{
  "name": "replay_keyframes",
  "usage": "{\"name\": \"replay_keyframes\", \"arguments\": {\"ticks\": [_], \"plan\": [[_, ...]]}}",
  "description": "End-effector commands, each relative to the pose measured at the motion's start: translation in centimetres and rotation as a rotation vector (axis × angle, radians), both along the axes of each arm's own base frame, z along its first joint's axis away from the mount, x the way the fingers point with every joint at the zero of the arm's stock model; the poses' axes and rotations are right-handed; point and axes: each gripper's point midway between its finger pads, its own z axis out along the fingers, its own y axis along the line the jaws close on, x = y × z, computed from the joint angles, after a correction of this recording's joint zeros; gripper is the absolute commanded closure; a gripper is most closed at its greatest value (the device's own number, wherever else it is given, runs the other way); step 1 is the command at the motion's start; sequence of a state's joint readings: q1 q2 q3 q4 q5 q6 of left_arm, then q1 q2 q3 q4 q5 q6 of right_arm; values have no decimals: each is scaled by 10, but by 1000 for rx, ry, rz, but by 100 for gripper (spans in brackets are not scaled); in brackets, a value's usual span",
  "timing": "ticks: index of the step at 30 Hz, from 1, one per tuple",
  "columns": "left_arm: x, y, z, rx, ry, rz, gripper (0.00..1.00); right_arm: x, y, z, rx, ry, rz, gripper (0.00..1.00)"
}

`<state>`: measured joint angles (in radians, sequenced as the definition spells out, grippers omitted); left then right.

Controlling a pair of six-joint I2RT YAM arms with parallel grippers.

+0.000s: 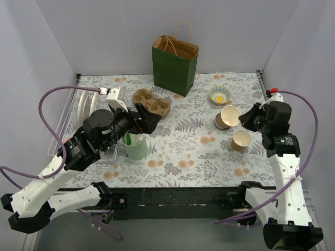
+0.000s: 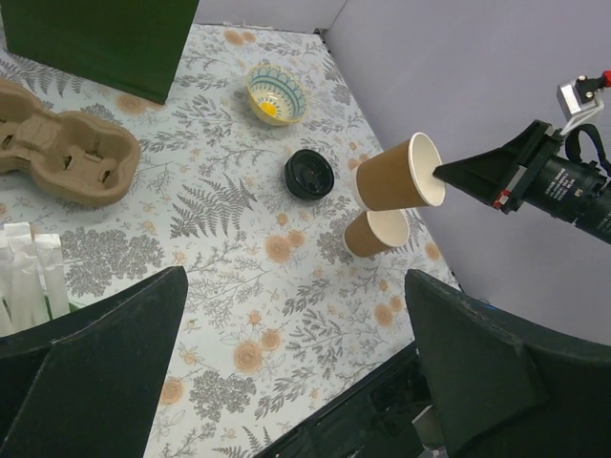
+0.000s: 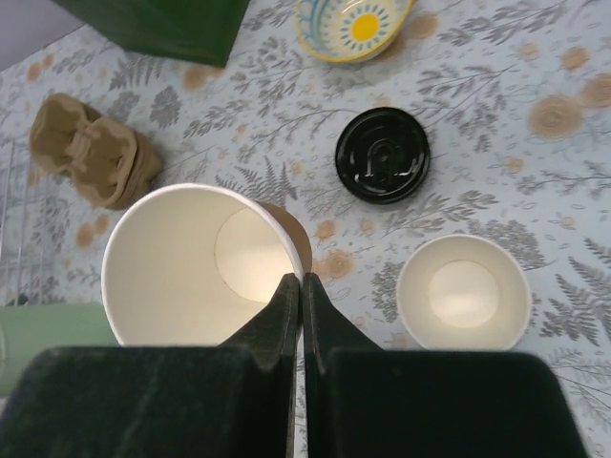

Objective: Pack the takeout coffee

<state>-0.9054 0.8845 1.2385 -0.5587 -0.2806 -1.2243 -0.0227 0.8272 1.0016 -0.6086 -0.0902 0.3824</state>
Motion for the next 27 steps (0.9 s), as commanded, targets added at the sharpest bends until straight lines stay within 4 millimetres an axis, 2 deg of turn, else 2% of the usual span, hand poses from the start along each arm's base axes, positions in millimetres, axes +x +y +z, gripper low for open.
{"name": "replay_keyframes", "arguments": {"ticks": [1,2,3,5,6,7,8,9,10,11,15,20,27], "plan": [[-6,17,7,16,-27,19,2,-5,56,-11,134,4,193,99],[-8,19,5,21,-26,22,2,-3,59,-16,123,3,184,99],[-8,20,0,29,-19,26,2,-9,76,-22,121,21,235,99],[-10,26,-3,34,-16,34,2,-12,89,-43,115,68,238,99],[-11,28,-5,39,-12,40,2,-18,107,-48,119,74,292,99],[-11,30,-6,42,-10,48,2,-19,113,-53,119,85,302,99],[-12,33,-9,47,1,56,2,-21,117,-68,117,117,291,99],[-12,34,-11,54,6,56,2,-24,129,-69,117,108,323,99],[-12,34,-16,64,15,56,2,-25,133,-74,116,116,328,99],[-14,35,-19,73,20,56,2,-25,134,-87,102,138,311,99],[-14,38,-33,95,50,67,2,-32,156,-107,86,175,354,99],[-16,41,-45,103,71,76,2,-35,170,-126,41,190,371,99],[-15,47,-60,130,97,104,2,-37,164,-146,-46,209,327,99]]}}
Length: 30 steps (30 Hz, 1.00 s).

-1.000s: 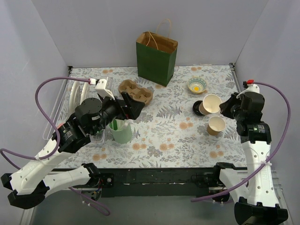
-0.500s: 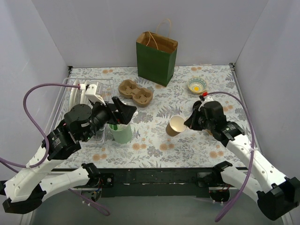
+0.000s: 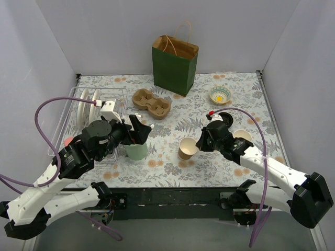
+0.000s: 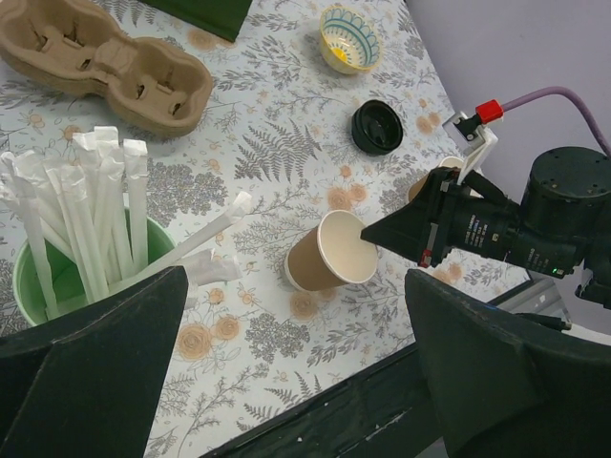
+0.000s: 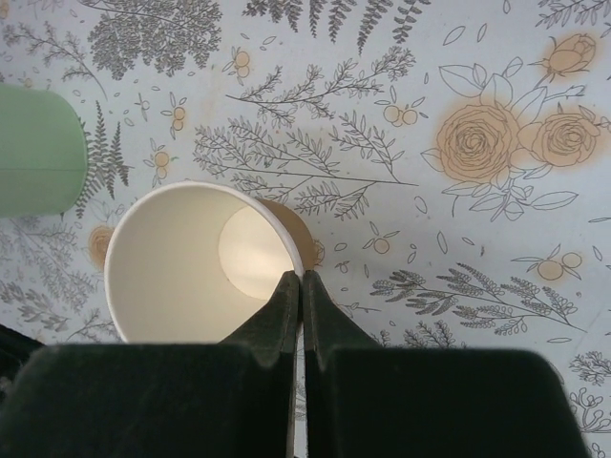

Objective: Pack the takeout coffee

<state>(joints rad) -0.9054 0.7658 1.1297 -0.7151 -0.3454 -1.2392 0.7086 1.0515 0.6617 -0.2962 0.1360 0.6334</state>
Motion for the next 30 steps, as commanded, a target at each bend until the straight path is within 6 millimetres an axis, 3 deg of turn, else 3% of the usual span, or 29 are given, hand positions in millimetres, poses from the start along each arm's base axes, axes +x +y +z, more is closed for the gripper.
{"name": "replay_keyframes", "arguments": {"ticks": [1,4,11,17,25,30], "plan": [[1,10,-10,23,12,42,2,16,-8,2,-44,-77,-85,99],[1,11,-15,33,22,48,2,14,-11,-2,-75,-80,-93,99],[0,11,-23,35,26,47,2,13,-18,-7,-130,-77,-109,82],[-4,13,-13,16,2,26,2,20,-23,14,-155,-125,-118,67],[-17,20,9,-37,-25,-5,2,58,-48,63,-299,-289,-162,56],[-27,27,21,-86,-44,-19,2,90,-77,63,-384,-291,-203,55]]}}
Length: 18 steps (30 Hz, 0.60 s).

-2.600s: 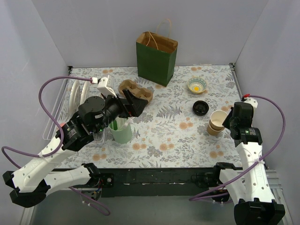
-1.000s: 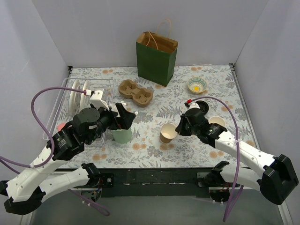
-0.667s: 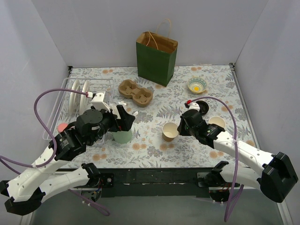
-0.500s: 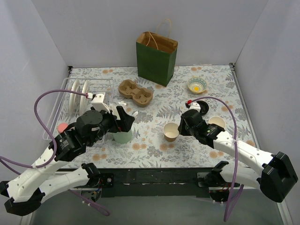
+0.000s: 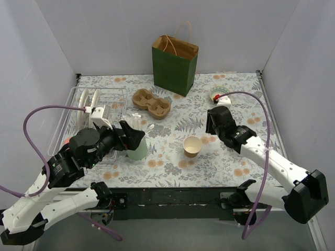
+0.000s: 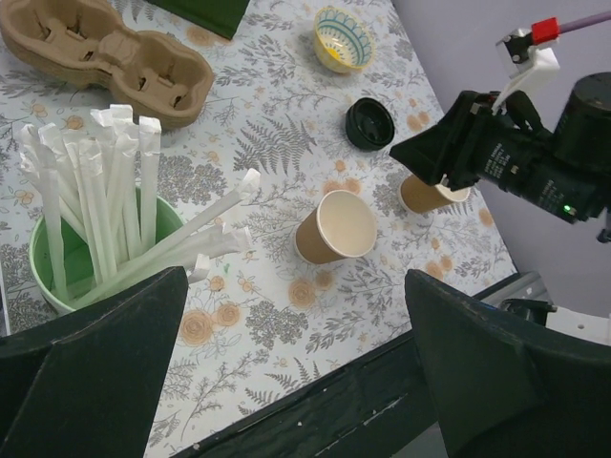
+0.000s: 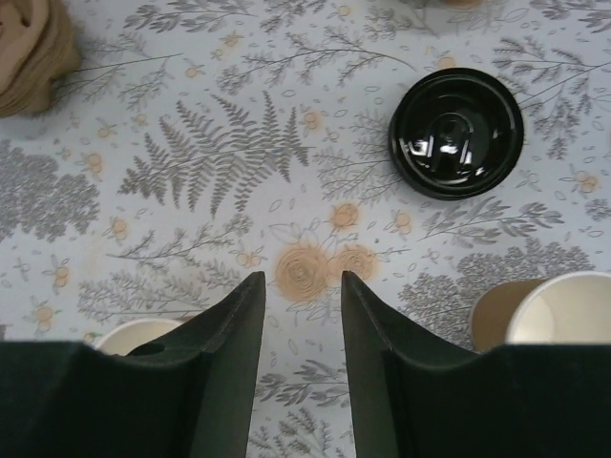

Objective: Pack the takeout coffee

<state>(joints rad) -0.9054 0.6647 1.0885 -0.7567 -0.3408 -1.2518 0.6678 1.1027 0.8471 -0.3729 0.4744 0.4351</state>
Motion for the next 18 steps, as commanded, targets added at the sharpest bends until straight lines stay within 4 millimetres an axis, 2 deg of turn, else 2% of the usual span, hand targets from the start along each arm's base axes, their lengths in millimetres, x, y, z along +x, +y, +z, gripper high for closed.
{"name": "replay_keyframes", "arguments": {"ticks": [1,2,8,9,10,12,13,18], "plan": [[-12,10,26,-67,-41,-17,2,34,-29,0,-126,-16,-44,54],[-15,11,28,-83,-44,-21,2,43,-42,-1,-141,-3,-69,54],[-19,17,28,-84,-37,-18,2,70,-60,-47,-184,153,-80,47],[-19,17,28,-76,-34,-15,2,75,-60,-46,-185,158,-81,46],[-19,19,26,-65,-24,-13,2,79,-61,-58,-194,189,-86,46],[-20,21,30,-64,-28,-11,2,89,-61,-59,-192,194,-89,44],[-21,21,31,-62,-29,-13,2,93,-62,-67,-196,218,-88,44],[-22,28,33,-61,-37,1,2,108,-56,-73,-197,240,-70,43]]}}
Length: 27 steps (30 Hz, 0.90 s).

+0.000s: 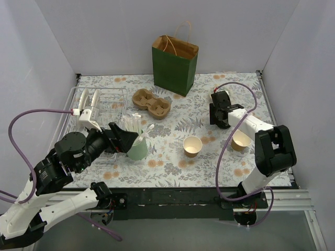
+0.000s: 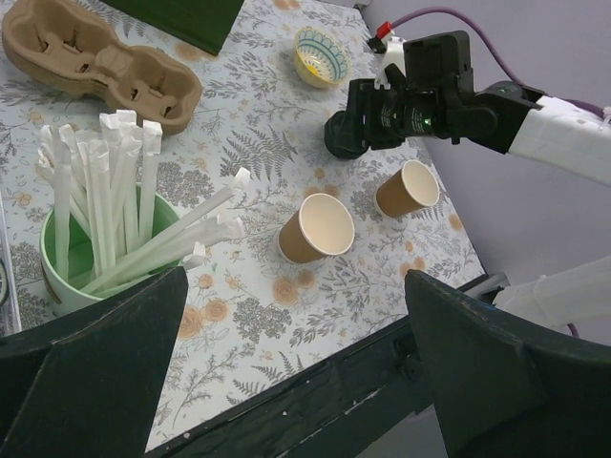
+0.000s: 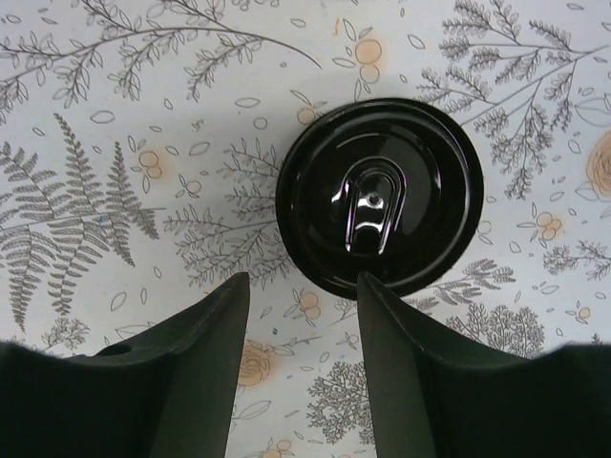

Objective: Pack the takeout coffee

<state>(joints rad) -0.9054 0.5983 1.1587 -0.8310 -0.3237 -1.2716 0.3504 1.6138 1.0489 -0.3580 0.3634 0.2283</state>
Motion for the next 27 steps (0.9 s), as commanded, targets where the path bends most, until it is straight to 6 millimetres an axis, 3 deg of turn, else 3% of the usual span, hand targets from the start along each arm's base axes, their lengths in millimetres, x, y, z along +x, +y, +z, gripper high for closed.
{"name": "replay_keyframes", "arguments": {"ticks": [1,12,22,27], "plan": [[-3,11,8,4,-15,19,2,31,9,17,16,-52,17,43],[-6,22,13,2,-35,44,2,43,2,-10,-24,24,-35,55],[-2,20,7,19,-28,51,2,45,-1,1,-21,-19,-42,76],[1,17,0,35,-6,56,2,45,-3,1,-26,-16,-39,82]]}}
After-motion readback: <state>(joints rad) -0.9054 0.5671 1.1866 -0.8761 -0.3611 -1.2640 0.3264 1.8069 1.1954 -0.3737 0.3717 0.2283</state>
